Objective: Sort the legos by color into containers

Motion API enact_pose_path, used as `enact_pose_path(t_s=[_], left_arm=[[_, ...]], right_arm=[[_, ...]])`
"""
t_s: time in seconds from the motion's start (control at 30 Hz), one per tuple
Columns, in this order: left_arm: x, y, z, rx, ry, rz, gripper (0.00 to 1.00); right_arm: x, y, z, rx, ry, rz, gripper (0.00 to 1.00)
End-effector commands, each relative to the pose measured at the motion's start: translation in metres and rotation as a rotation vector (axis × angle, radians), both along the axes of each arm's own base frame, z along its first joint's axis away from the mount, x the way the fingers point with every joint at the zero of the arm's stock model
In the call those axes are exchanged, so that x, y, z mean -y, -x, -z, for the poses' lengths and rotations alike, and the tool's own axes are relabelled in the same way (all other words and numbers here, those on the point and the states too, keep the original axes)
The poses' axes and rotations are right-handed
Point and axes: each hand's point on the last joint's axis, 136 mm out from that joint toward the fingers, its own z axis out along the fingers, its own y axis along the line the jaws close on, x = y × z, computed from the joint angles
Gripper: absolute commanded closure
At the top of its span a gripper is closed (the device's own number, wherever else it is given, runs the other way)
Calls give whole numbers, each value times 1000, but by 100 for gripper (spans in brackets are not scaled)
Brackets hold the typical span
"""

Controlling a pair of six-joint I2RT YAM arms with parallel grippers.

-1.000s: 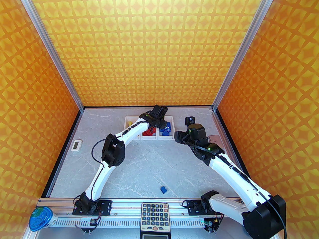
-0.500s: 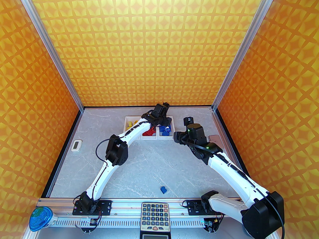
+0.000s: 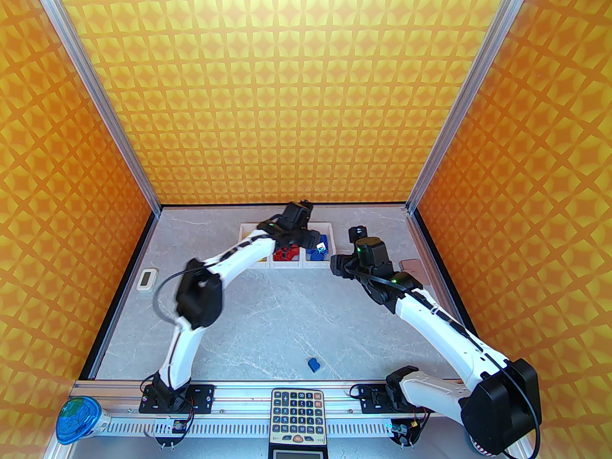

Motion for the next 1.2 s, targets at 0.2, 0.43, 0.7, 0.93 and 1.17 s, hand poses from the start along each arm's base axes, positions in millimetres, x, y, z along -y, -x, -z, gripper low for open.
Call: enact_pose_path(t_s=[0.2,0.43,0.7,0.93,1.17], left_arm=[[-75,81,16,-47,19,-78,22],[-128,145,42,-92,38,-132,22],[-167,189,36,-45,91,-159,19],[-178,199,33,-44,89,-174,18],[-177,194,35,-54,75,-186,18]], right_arm=[[-34,29,19,-79,74,-144,33],[-64,80,57,-242,96,-264,35],[-76,145,89,-359,111,-362,37],[-87,185,108,-403,78,-412,37],[-101,209,119,-396,104,-484,38]])
